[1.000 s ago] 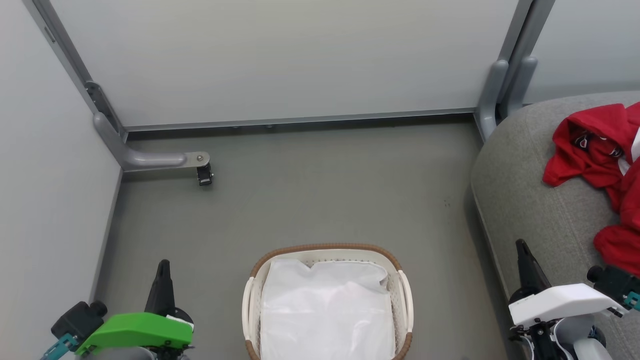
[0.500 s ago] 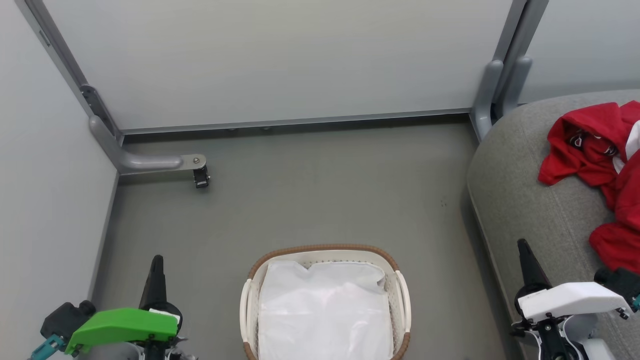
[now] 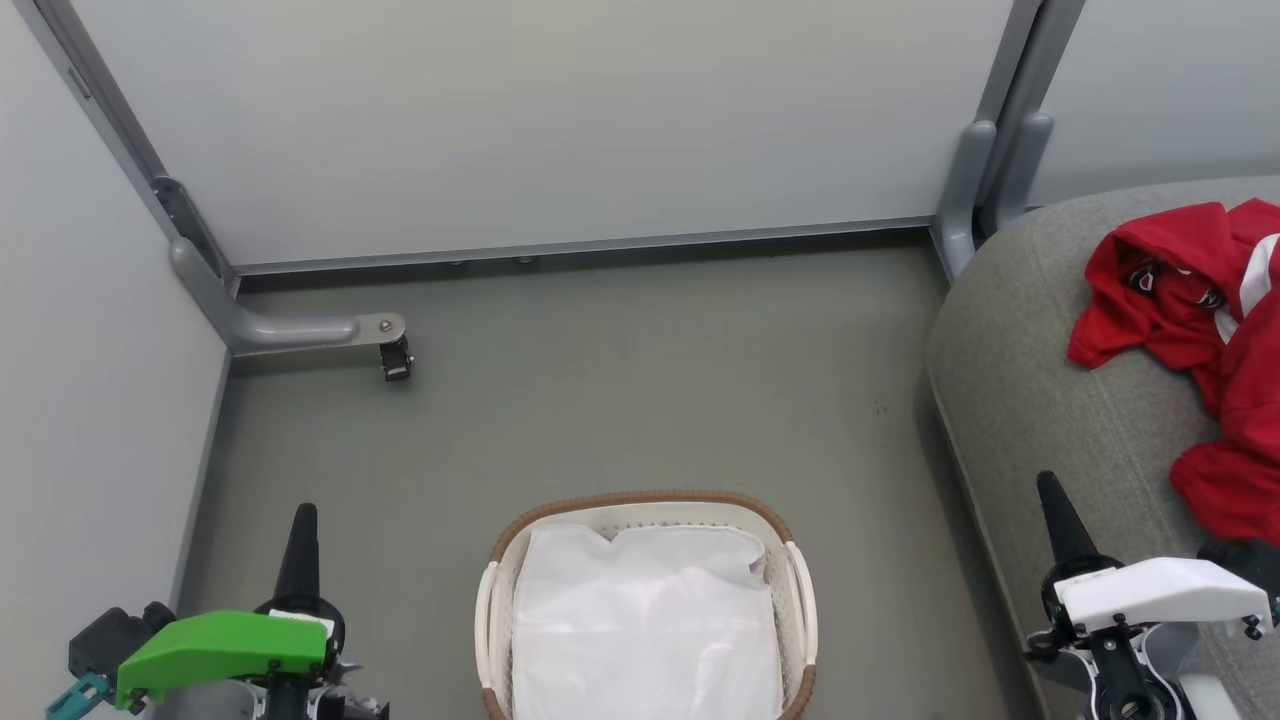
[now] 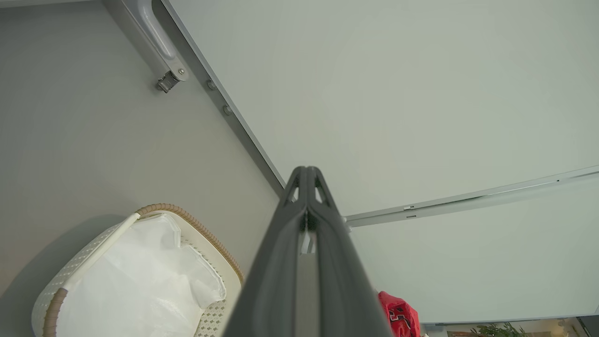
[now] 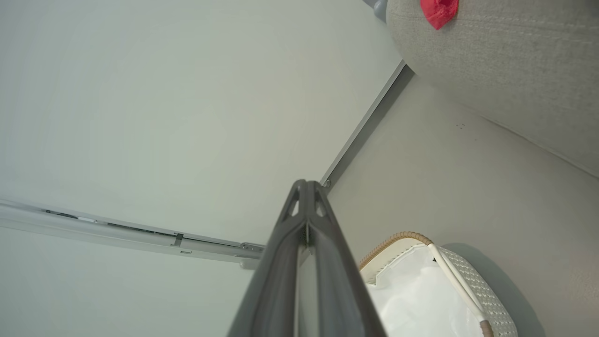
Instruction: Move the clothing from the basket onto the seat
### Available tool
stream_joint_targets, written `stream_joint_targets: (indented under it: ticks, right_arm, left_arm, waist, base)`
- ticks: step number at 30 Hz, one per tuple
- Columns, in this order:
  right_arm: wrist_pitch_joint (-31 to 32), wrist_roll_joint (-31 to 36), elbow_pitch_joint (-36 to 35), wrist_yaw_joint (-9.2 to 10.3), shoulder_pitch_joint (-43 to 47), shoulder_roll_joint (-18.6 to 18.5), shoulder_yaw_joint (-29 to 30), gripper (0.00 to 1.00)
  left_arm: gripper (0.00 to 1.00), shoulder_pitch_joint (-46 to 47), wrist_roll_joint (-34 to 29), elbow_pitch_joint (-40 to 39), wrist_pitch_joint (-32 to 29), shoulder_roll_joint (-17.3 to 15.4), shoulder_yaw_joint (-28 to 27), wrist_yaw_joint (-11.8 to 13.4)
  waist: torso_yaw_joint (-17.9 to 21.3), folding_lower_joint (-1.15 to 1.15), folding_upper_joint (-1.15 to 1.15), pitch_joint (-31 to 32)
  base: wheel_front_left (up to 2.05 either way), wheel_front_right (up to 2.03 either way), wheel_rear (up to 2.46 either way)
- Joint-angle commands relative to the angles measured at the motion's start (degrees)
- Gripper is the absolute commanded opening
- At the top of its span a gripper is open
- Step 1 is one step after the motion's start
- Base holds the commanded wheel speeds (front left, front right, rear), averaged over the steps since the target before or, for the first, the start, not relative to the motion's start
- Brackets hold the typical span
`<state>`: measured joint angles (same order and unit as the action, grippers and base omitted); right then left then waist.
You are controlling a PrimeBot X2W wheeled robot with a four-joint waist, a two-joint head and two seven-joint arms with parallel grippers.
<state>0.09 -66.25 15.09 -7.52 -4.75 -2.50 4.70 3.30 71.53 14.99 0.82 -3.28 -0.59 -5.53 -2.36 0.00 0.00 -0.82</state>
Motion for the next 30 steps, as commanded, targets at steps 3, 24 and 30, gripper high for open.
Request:
stream_joint_targets:
  ticks: [3,24,30]
  right_arm:
    - [0.7,-2.7,-0.7,0.03,-1.1,-0.4,0.3,0.0]
    - [3.5,-13.7,-0.9,0.03,-1.4,-0.4,1.1,0.0]
    - [4.6,-18.2,-1.0,0.03,-1.6,-0.5,1.4,0.0]
  left_arm:
    - [0.0,1.8,2.3,-0.6,-0.7,-0.5,-0.8,-0.5]
    - [0.0,2.5,11.2,-0.9,-3.5,-0.5,-2.8,-1.2]
    - [0.0,2.8,15.0,-1.0,-4.8,-0.4,-3.8,-1.5]
  waist:
    - [0.1,0.0,0.0,0.0]
    - [1.1,0.0,0.0,0.3]
    - [1.5,0.0,0.0,0.4]
  base:
    - [0.0,0.0,0.0]
    - [0.0,0.0,0.0]
    - [0.0,0.0,0.0]
